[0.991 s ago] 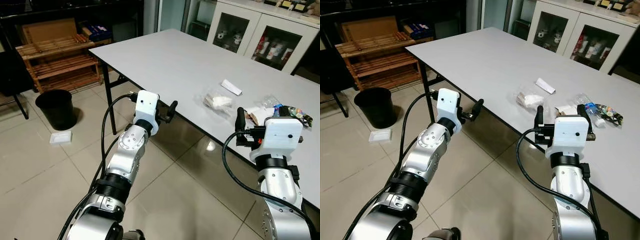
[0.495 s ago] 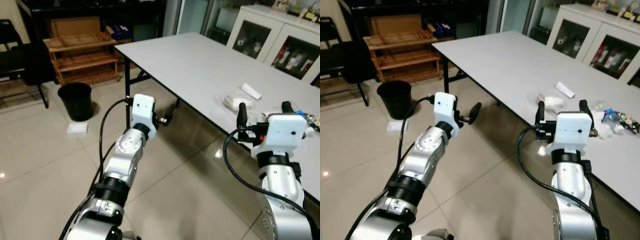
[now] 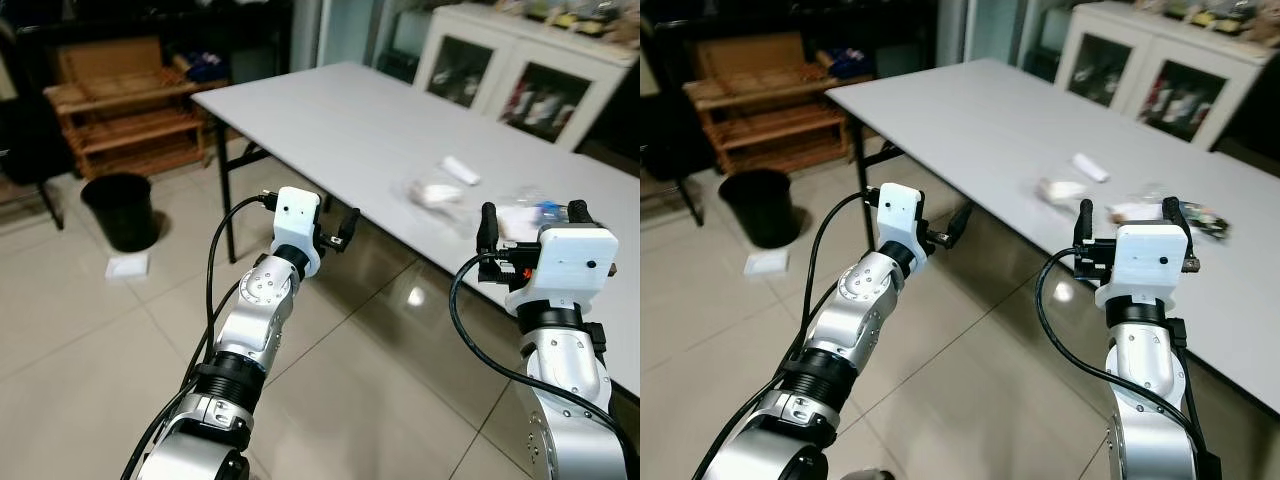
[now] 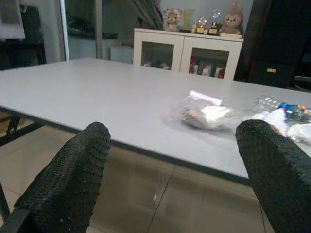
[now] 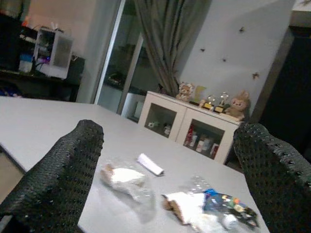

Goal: Picking trash to rubbish bin

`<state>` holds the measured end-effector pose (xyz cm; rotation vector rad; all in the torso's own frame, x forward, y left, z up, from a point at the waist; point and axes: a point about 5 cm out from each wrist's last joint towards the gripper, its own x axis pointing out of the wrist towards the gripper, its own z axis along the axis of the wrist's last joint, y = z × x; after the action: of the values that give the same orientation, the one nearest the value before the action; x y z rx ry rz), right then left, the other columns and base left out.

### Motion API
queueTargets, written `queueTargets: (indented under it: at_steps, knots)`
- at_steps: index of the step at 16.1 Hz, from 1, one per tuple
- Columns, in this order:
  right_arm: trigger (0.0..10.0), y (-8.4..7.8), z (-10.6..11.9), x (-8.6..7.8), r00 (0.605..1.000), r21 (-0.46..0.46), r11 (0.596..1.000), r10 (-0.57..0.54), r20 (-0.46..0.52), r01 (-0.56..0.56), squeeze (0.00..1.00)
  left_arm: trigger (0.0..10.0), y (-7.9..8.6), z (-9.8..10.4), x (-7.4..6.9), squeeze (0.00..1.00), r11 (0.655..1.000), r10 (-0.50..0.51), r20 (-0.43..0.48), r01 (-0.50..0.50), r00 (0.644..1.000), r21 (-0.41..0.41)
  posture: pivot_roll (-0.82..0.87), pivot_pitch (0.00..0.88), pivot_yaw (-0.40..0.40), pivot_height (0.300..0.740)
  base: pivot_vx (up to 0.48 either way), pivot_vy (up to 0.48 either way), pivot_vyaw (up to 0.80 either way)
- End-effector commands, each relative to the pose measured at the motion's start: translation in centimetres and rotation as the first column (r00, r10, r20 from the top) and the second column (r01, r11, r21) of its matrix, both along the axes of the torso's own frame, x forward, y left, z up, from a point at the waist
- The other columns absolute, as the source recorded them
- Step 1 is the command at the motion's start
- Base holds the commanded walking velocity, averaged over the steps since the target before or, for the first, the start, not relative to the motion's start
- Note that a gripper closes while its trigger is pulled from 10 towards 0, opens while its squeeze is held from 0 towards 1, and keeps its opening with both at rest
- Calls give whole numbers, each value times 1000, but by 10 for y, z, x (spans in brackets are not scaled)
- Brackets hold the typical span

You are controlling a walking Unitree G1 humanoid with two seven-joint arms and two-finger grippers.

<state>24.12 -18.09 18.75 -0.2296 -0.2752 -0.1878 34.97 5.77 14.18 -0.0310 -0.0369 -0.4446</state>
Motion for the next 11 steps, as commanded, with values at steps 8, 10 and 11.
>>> queueTargets:
  at_steps: [8, 10, 11]
  knots:
    - [10000, -2, 6, -3, 1000, -31, 999, -12, 2, 12, 0, 10000, -4, 3, 2, 0, 1000, 1, 11, -1, 1000, 10, 87, 19, -87, 740, 282, -363, 0]
    - [10000, -1, 6, -3, 1000, -31, 999, -13, 3, 13, 0, 10000, -4, 3, 2, 0, 1000, 2, 9, -2, 1000, 15, 86, 23, -83, 740, 285, -369, 0]
    - [10000, -1, 7, -2, 1000, -32, 999, -13, 4, 13, 0, 10000, -4, 3, 2, 0, 1000, 0, 9, -1, 1000, 18, 86, 23, -83, 740, 289, -368, 0]
